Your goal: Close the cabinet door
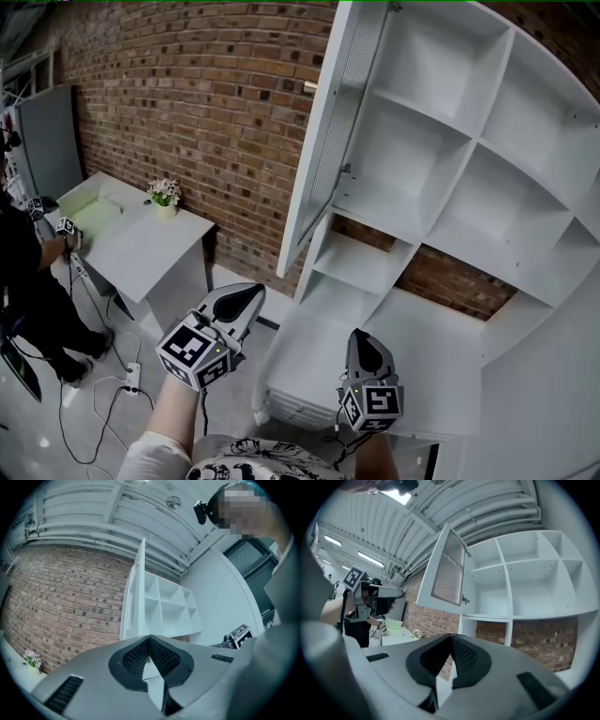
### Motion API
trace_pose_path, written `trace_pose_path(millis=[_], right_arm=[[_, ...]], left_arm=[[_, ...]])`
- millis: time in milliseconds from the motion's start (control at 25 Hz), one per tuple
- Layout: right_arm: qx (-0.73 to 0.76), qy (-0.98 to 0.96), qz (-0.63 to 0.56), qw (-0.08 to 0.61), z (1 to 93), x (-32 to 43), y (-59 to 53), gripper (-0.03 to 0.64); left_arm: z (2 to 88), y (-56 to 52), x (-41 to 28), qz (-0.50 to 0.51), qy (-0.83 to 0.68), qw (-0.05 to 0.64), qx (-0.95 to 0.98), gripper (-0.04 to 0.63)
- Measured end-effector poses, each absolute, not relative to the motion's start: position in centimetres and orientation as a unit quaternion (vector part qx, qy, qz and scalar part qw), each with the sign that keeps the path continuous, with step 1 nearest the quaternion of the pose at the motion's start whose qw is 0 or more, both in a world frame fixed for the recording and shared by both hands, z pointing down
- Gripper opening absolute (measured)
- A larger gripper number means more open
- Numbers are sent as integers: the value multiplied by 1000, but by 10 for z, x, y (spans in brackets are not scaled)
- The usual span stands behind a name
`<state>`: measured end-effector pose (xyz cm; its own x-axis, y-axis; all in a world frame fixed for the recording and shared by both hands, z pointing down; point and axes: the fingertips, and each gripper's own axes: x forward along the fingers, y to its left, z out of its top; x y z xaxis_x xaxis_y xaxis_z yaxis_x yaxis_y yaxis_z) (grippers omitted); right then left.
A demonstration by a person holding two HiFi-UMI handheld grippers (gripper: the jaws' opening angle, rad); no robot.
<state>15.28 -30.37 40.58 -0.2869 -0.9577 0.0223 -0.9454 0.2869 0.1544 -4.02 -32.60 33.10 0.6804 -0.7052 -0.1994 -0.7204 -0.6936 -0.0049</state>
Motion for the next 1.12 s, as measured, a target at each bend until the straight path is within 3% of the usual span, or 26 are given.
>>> trace_pose_path(millis=[200,560,880,1120], right_arm=[[603,-792,-77,55,395,158,-322,5],[612,-784,-92,58,388,162,-335,6],[607,-786,-96,70,392,154,-341,6],[596,-791,-111,83,396,144,-348,6]], left_arm=[[314,-353,-41,101,394,66,-911,9],[208,-376,-52,150,353,138,-913,9],[113,-376,-48,228,267,135,-926,9],[60,-378,-46,238,252,170,-922,94]])
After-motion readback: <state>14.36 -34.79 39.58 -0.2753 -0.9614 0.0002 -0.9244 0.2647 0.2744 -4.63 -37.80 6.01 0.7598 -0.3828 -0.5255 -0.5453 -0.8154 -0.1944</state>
